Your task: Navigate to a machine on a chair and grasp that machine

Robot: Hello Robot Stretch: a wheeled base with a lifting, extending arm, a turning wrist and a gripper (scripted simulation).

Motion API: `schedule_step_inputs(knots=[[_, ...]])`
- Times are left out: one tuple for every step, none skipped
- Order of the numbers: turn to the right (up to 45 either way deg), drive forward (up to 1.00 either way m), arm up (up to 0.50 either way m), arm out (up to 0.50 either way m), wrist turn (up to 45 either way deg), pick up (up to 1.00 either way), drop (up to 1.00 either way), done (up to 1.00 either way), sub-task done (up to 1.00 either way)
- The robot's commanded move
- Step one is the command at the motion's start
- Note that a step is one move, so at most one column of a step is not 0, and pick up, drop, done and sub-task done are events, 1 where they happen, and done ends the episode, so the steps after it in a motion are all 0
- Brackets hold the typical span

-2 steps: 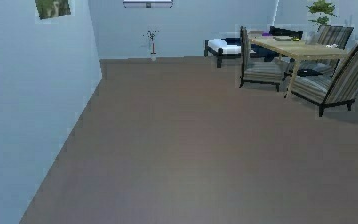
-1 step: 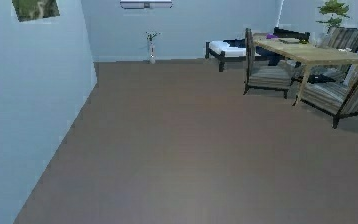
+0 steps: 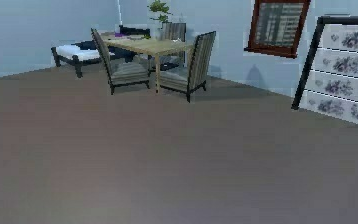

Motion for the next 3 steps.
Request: schedule_step_inputs(knots=[[0.0,1.00,0.00,0.00,0.0,0.00,0.00,0.00,0.00],[0.0,1.00,0.00,0.00,0.0,0.00,0.00,0.00,0.00],[6.0,0.00,0.00,0.00,0.0,0.00,0.00,0.00,0.00]])
